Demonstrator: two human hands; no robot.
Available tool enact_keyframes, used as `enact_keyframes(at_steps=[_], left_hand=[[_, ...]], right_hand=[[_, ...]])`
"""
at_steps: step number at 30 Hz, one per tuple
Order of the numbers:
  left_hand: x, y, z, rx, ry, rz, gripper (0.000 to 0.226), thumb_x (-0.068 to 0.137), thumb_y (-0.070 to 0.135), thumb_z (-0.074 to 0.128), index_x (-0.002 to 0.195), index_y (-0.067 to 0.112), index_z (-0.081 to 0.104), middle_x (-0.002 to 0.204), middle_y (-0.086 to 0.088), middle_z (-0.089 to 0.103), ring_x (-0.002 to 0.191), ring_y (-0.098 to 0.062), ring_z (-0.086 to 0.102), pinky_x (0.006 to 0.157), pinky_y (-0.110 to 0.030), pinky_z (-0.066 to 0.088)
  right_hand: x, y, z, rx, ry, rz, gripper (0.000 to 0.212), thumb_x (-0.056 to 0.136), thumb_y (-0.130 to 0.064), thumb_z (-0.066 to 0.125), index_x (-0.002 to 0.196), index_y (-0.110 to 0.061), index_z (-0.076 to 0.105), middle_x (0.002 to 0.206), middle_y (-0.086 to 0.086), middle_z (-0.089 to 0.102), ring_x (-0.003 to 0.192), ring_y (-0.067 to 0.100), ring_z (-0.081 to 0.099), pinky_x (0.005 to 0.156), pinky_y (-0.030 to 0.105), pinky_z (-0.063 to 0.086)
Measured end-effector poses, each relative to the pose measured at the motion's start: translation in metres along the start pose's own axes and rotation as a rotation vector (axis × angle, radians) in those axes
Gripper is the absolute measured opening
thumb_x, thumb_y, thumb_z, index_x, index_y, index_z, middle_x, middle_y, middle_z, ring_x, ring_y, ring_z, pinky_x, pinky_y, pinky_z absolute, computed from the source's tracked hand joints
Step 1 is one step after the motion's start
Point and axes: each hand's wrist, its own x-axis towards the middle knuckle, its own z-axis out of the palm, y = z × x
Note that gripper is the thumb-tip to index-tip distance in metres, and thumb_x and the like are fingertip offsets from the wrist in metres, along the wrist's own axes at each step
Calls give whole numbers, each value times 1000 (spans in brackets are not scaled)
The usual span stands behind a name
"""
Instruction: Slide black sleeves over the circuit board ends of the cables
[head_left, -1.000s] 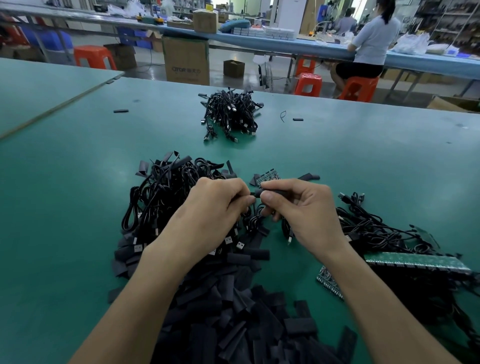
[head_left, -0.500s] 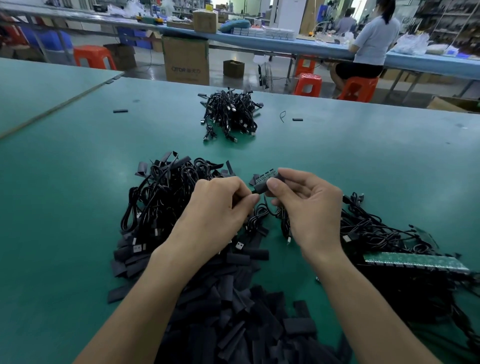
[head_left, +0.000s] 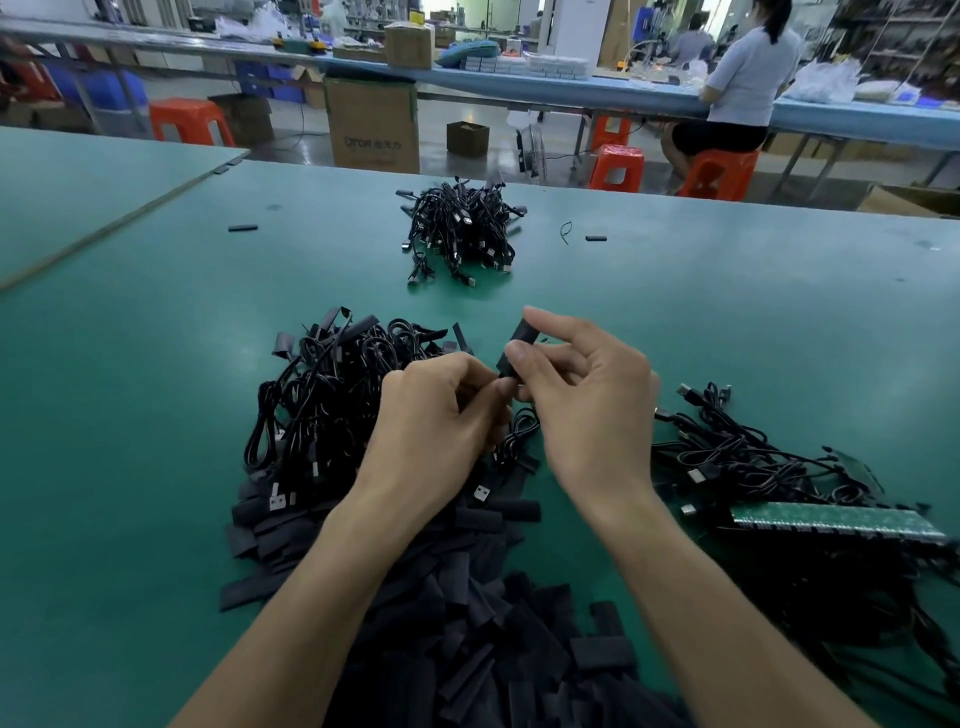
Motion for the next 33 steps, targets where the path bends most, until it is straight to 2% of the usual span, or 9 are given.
enact_keyframes(at_steps=[4, 8, 11, 14, 19, 22, 25, 29, 33], left_hand=[[2, 3, -2, -22, 0, -16, 18, 94, 30, 68, 78, 23, 70, 64, 3, 71, 57, -18, 68, 57, -40, 57], [2, 3, -2, 93, -47, -11, 25, 98, 32, 62, 78, 20, 69, 64, 4, 68, 57, -13, 63, 56, -30, 52], [2, 2, -2, 102, -42, 19, 27, 100, 28, 61, 77, 17, 70, 63, 5, 68, 54, -11, 61, 54, -28, 51], [2, 0, -2, 86, -24, 29, 28, 100, 27, 61, 75, 17, 70, 63, 7, 68, 51, -11, 62, 52, -28, 52], [0, 1, 0, 64, 1, 27, 30, 99, 27, 61, 71, 20, 68, 61, 6, 68, 49, -13, 62, 49, -30, 52], [0, 2, -1, 64, 10, 14, 31, 99, 28, 61, 71, 17, 68, 62, 4, 68, 49, -14, 63, 51, -34, 53], [2, 4, -2, 80, 7, 31, 29, 98, 30, 63, 73, 17, 69, 62, 3, 68, 50, -11, 62, 51, -31, 51], [2, 6, -7, 150, -106, 42, 17, 89, 41, 71, 87, 24, 70, 67, 13, 66, 60, 1, 61, 54, -12, 45], [1, 7, -13, 257, -186, 21, 12, 87, 42, 74, 89, 31, 69, 77, 16, 69, 72, 5, 65, 70, -22, 57]], right_hand=[[3, -1, -2, 16, 28, 8, 25, 89, -19, 75, 112, -29, 71, 75, -13, 75, 69, 9, 72, 75, 41, 61], [-1, 0, -1, 32, 41, -14, 28, 88, -17, 76, 101, -39, 65, 76, -12, 75, 64, 8, 72, 71, 40, 61], [-3, 0, 0, 53, 64, -7, 24, 88, -17, 76, 104, -34, 71, 78, -11, 76, 61, 8, 71, 69, 37, 62], [-6, -2, 0, 32, 70, -7, 28, 88, -19, 76, 116, -24, 73, 79, -17, 75, 67, 7, 72, 73, 37, 61], [-8, -4, 2, -31, 45, -36, 28, 89, -22, 76, 116, -28, 72, 67, -30, 67, 68, -2, 70, 74, 26, 59], [-7, -5, 2, -62, 17, -46, 23, 88, -24, 76, 105, -36, 67, 67, -26, 67, 69, 0, 69, 76, 28, 57], [-3, -6, 0, -6, -16, -34, 26, 89, -20, 74, 92, -40, 57, 70, -18, 72, 59, 1, 64, 64, 26, 49], [5, -9, -6, 168, 0, 52, 20, 92, -15, 71, 98, -29, 59, 72, -4, 75, 62, 8, 69, 64, 26, 54], [13, -13, -9, 391, 57, 106, 18, 94, -8, 67, 103, -19, 57, 78, 2, 76, 69, 16, 72, 63, 23, 56]])
